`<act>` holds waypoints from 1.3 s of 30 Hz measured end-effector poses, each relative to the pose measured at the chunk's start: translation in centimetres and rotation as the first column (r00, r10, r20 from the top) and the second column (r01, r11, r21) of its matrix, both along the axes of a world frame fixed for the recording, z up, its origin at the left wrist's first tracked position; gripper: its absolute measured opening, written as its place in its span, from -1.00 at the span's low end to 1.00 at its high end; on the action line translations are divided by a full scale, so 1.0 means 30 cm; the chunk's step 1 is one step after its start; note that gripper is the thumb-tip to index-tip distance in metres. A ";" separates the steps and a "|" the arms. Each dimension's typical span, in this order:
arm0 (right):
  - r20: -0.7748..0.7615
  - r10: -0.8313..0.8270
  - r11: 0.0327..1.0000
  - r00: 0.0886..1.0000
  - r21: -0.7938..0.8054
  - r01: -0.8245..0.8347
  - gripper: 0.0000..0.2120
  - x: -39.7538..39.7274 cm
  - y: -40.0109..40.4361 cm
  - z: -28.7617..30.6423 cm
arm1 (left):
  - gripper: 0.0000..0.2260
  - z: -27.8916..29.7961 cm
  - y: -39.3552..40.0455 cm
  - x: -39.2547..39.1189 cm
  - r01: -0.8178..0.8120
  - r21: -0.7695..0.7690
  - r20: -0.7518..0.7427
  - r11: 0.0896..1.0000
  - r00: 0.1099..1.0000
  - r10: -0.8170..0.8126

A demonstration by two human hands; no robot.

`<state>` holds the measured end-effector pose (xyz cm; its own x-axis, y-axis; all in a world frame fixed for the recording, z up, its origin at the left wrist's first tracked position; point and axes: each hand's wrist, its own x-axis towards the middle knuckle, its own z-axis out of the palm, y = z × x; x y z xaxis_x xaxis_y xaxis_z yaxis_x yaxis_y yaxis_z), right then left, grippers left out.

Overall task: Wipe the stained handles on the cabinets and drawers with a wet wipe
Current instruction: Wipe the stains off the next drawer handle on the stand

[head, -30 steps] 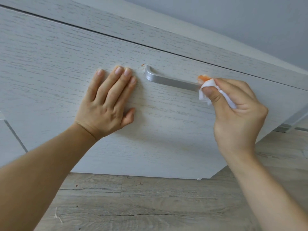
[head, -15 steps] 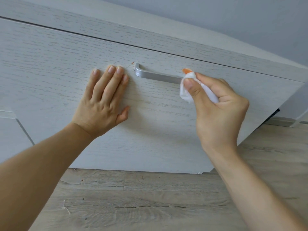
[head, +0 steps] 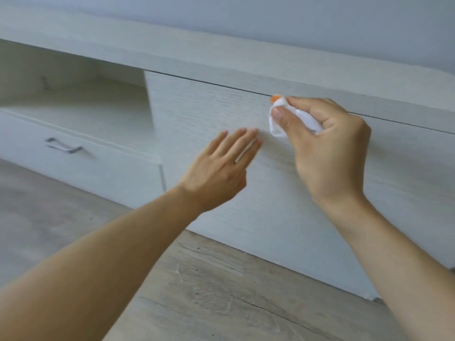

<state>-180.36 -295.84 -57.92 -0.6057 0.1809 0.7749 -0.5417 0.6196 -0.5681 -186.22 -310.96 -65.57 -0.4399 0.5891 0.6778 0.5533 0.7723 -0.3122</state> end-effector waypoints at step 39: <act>0.479 -0.067 0.972 0.875 0.231 -0.052 -0.91 -0.712 -1.421 -0.397 | -0.48 -0.579 -1.715 -0.848 -0.005 0.106 -0.014 0.994 1.000 0.007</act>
